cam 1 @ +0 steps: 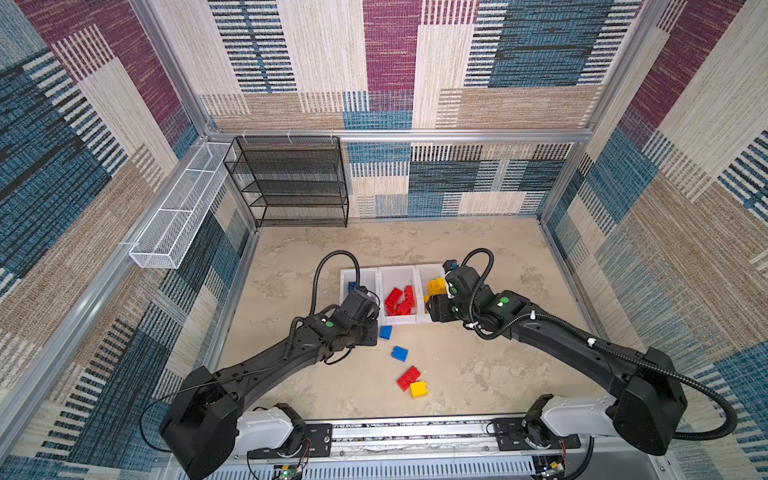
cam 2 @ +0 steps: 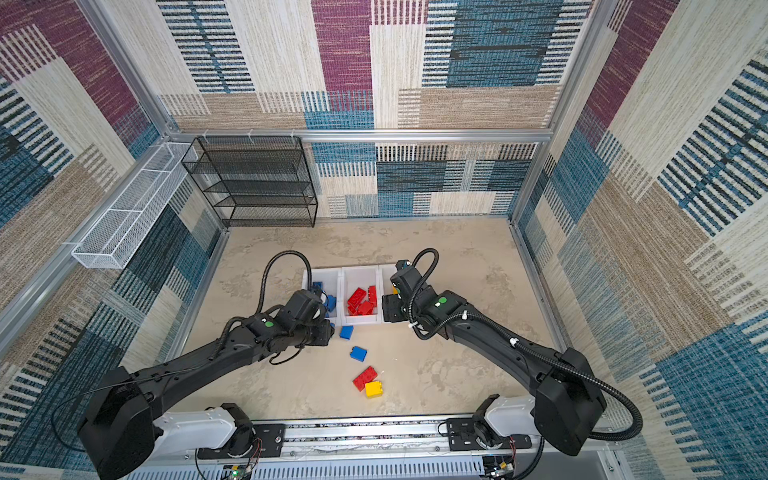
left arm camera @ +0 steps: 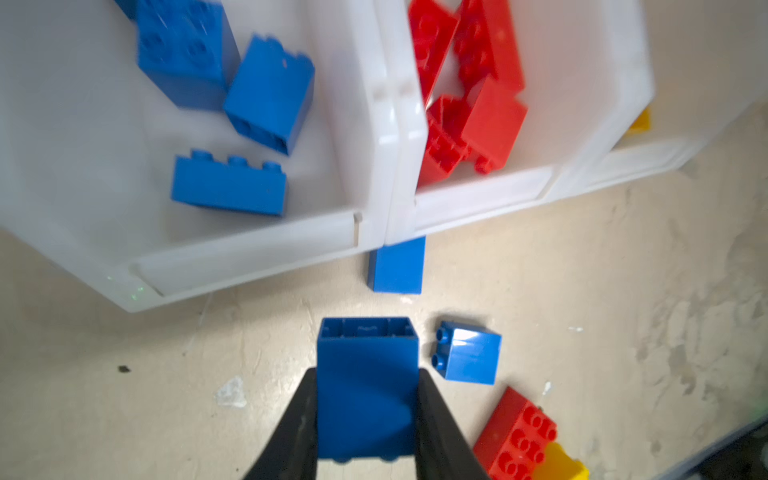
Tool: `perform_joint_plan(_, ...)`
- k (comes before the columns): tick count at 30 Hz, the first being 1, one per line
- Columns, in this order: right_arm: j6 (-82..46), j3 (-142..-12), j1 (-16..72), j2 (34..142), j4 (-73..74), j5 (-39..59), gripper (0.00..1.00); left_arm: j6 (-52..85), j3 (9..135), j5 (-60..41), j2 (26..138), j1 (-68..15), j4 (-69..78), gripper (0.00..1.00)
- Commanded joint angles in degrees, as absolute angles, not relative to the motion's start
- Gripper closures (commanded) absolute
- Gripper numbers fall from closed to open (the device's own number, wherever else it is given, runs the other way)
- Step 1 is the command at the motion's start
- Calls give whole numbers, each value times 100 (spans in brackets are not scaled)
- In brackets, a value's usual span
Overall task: Sort the legos into containers by color
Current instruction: 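Carry the blue brick into the blue compartment and release it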
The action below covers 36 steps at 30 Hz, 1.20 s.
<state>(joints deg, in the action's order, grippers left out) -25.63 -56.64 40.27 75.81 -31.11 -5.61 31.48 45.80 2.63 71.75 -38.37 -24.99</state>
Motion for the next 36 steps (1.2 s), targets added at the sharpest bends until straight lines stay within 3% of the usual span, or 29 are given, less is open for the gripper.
perform_joint_plan(1, -2578, -5722, 4030, 7585, -3041, -602, 25, 2735, 4846, 290, 7173, -3518, -2558, 73)
perform_joint_plan(8, -2614, -5644, 4025, 7425, -3114, -652, 25, 2091, 5727, 254, 8320, -2934, -2676, 73)
perform_joint_plan(18, -2725, -5458, 4025, 7229, -3155, -686, 25, 1866, 6545, 249, 9353, -2745, -2672, 72)
perform_joint_plan(21, -2729, -5467, 4025, 7224, -3162, -677, 25, 1845, 6730, 261, 9588, -2712, -2683, 67)
perform_joint_plan(28, -2724, -5441, 4024, 7154, -3210, -675, 25, 1922, 6902, 342, 9754, -2637, -2769, 43)
perform_joint_plan(36, -2685, -5427, 4025, 7195, -3191, -563, 25, 2002, 6548, 316, 9158, -2607, -2725, 41)
